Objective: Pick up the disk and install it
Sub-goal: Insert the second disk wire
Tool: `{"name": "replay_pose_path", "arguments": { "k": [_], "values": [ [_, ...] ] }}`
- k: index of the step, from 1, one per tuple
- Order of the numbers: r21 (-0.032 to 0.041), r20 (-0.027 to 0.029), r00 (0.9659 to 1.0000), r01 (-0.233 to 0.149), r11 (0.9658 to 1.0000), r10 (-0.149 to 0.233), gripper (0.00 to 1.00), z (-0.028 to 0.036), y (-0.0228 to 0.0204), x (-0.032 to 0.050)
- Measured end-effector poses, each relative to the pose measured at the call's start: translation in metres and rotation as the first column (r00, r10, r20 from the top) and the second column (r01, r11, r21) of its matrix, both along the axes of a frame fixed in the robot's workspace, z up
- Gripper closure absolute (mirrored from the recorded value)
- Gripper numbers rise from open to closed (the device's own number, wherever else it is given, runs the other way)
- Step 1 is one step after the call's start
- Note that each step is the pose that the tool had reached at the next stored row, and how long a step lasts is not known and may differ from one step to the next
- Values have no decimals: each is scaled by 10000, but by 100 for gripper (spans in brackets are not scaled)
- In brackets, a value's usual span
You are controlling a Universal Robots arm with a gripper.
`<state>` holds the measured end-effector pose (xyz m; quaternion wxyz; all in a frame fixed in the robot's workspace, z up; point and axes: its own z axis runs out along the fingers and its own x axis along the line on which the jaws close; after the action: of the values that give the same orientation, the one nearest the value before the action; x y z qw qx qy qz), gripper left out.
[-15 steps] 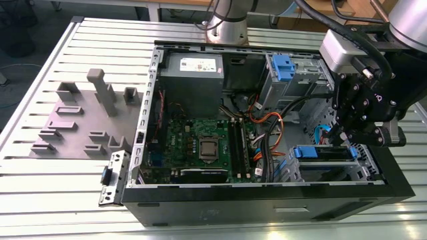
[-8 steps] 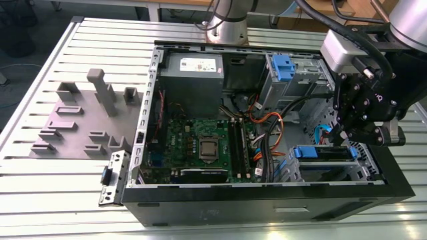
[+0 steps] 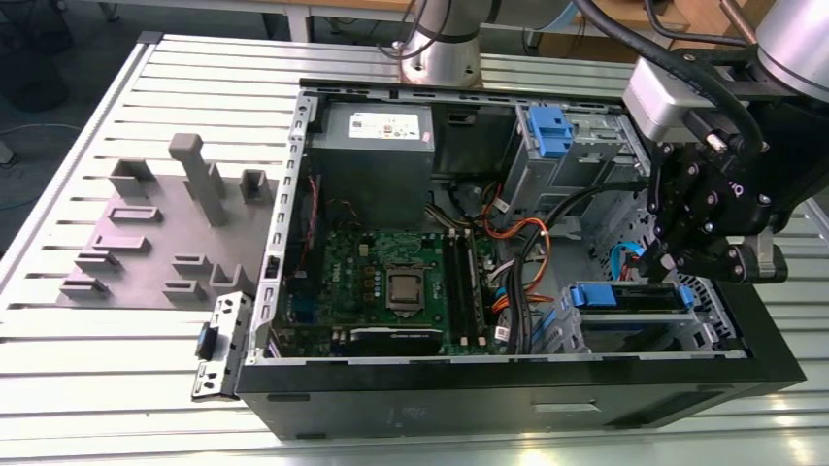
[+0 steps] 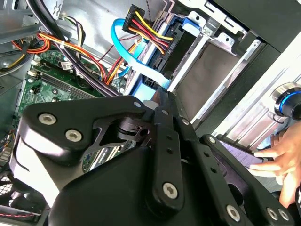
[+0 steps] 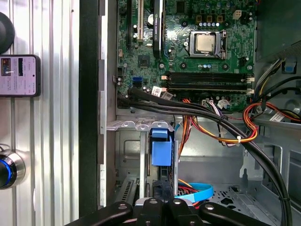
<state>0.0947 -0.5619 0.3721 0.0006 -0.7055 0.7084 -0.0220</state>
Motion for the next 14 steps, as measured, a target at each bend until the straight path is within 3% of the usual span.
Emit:
{"name": "replay_pose_path", "arguments": {
  "k": [5, 6, 9, 14],
  "values": [
    [0, 0, 10000, 0, 10000, 0, 89, -1, 2, 3],
    [0, 0, 10000, 0, 10000, 0, 89, -36, 48, 83],
    [0, 0, 10000, 0, 10000, 0, 89, -57, 76, 132],
    [0, 0, 10000, 0, 10000, 0, 89, -58, 77, 133]
  ]
}}
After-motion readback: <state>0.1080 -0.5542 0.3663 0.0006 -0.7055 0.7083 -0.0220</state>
